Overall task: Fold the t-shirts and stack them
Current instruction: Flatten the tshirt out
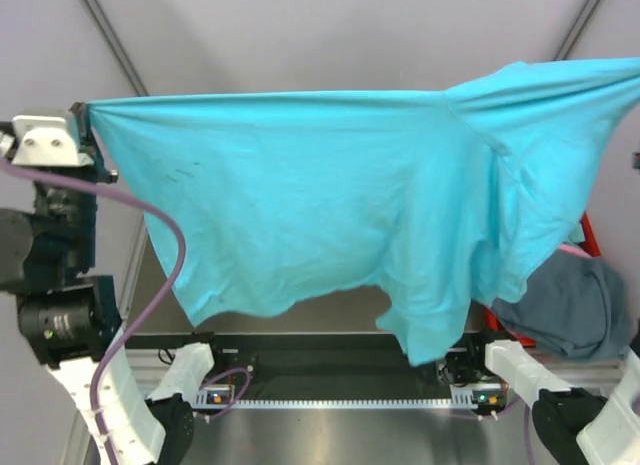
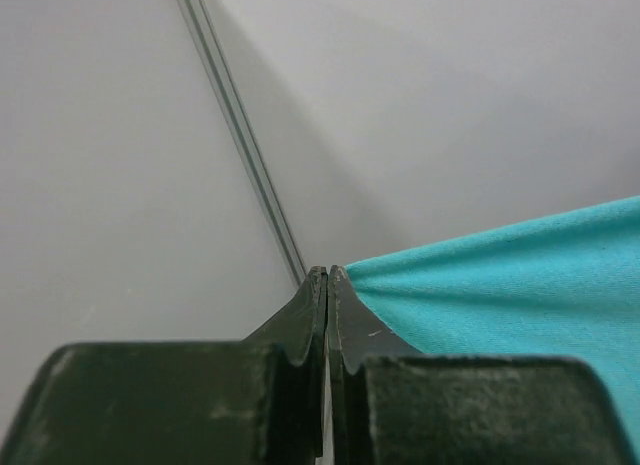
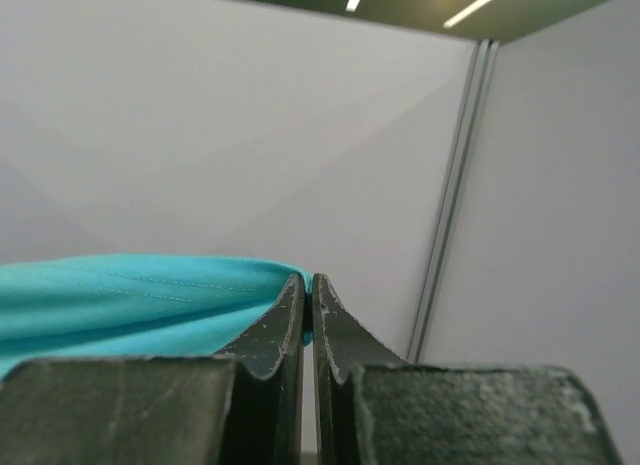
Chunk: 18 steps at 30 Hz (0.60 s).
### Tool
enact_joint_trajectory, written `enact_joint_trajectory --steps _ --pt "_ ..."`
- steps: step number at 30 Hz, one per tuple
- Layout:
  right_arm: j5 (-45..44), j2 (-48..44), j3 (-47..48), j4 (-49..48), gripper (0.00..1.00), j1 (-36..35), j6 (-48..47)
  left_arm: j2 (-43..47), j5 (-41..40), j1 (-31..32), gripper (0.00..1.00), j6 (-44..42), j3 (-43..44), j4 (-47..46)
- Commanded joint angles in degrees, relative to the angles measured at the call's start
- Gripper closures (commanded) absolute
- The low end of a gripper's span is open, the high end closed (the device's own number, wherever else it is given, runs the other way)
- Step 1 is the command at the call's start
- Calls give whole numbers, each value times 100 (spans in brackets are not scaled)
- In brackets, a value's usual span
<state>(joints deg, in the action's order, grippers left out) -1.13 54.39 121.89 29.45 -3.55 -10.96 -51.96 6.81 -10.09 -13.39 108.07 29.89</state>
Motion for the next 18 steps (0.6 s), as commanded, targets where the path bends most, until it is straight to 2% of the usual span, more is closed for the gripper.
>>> enact_joint_trajectory --steps 1,6,10,12,14,18 --pt "-231 265 -1085 -289 100 83 -266 -244 -435 -37 100 -375 -1038 -219" --pt "-19 607 -3200 -887 100 83 -345 -779 -400 -46 100 -743 -2725 -903" --pt "-37 1667 -4119 -1747 100 91 -354 -1692 -461 -37 100 -946 -3503 -1676" --pt "-19 2213 -4164 -1934 100 74 -319 -2474 -409 -37 100 -982 -3478 -1811" --pt "-11 3162 -3937 -1987 100 48 -240 -3306 -382 -46 100 -955 -3302 -1986" --pt "-195 5014 -2649 -1962 100 -75 -283 -4671 -478 -37 100 -920 -2259 -2057"
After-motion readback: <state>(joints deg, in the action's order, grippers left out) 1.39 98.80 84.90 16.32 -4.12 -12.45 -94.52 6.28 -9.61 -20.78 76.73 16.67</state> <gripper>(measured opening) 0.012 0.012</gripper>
